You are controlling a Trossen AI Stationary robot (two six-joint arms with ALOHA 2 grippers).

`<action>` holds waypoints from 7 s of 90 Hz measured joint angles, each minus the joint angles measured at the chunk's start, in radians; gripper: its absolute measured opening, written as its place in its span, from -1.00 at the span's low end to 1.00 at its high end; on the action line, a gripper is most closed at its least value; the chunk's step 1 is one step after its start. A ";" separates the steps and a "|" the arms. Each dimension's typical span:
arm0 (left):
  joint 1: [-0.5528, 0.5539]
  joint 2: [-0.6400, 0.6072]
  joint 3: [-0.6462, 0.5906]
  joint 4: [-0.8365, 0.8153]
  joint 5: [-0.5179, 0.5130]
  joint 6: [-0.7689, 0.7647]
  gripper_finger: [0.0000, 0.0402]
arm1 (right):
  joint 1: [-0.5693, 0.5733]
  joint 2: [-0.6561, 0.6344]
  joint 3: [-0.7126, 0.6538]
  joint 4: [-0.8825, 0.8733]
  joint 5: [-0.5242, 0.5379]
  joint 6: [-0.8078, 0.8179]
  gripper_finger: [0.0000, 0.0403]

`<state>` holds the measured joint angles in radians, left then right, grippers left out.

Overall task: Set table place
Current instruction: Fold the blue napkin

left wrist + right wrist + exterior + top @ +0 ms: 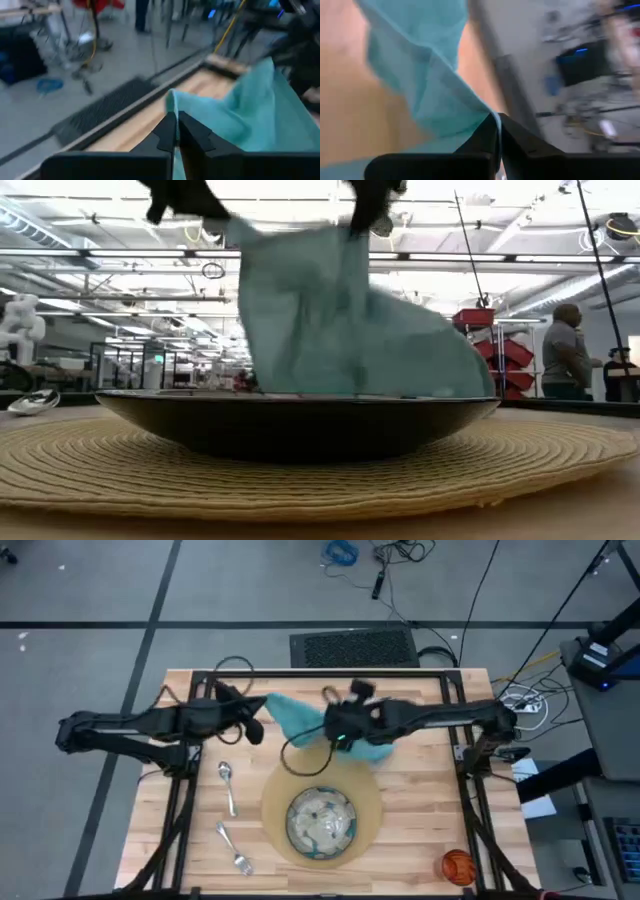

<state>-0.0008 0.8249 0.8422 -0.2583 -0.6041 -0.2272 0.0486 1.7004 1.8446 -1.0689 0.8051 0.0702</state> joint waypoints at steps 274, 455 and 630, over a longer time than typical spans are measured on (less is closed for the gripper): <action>-0.060 0.192 0.017 -0.409 0.114 -0.149 -1.00 | 0.201 -0.024 -0.828 0.438 -0.813 1.123 -0.03; -0.504 0.070 0.327 -0.154 -0.093 0.123 -1.00 | 0.489 -0.074 0.097 -0.502 0.206 0.834 -1.00; -0.072 0.097 -0.022 -0.369 -0.103 0.037 -1.00 | -0.280 -0.285 -0.539 -0.002 -0.247 0.255 -1.00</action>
<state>-0.0730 0.9215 0.8203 -0.6274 -0.7067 -0.1904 -0.2310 1.4151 1.3057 -1.0710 0.5580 0.3254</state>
